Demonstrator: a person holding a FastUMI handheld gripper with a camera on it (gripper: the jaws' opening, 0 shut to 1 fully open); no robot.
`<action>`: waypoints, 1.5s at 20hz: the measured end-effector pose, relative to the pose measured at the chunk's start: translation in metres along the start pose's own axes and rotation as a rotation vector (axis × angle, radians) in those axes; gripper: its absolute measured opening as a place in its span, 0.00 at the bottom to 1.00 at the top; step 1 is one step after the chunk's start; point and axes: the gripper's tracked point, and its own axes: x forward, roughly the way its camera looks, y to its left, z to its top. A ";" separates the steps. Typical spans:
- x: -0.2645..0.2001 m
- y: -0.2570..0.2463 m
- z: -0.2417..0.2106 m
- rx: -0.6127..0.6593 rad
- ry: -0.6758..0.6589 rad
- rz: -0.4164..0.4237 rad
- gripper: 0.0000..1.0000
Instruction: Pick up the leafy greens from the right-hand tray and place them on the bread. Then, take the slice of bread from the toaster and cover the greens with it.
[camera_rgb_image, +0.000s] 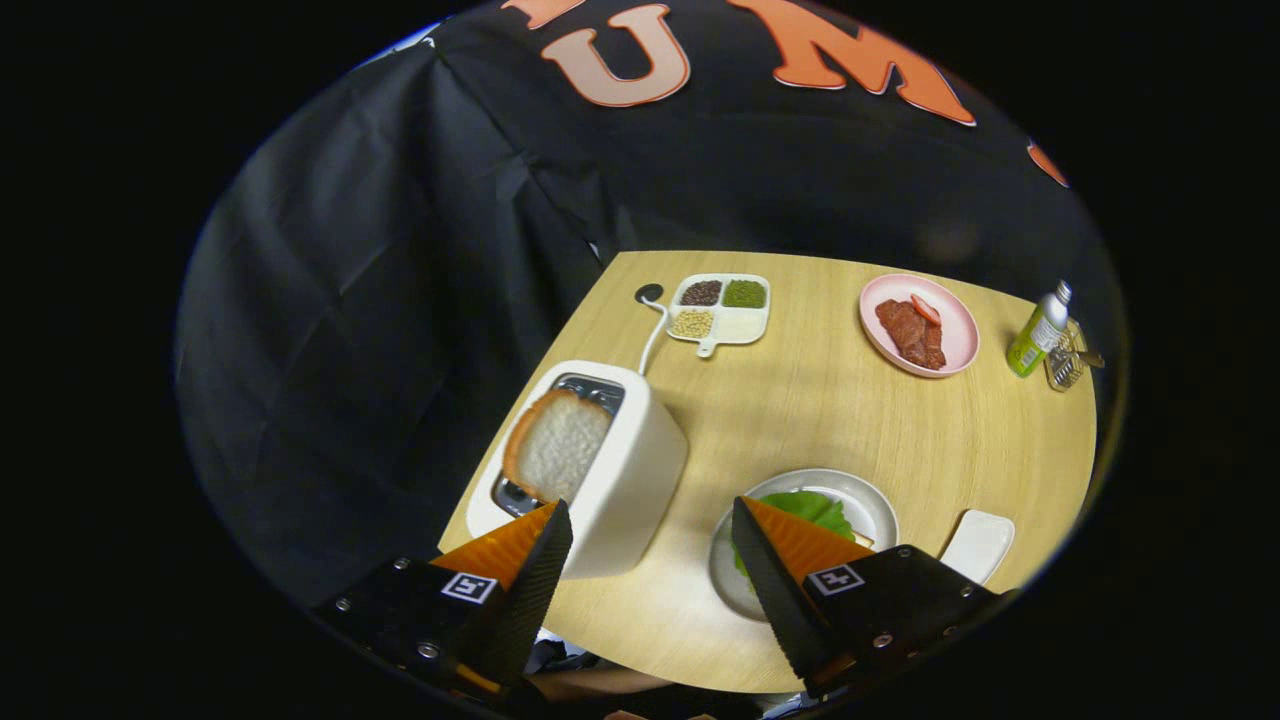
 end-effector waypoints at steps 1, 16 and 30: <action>0.000 0.011 0.008 -0.002 -0.002 0.001 0.97; 0.073 0.056 0.028 -0.035 0.115 -0.065 0.78; 0.083 0.032 0.037 -0.052 0.082 -0.149 0.13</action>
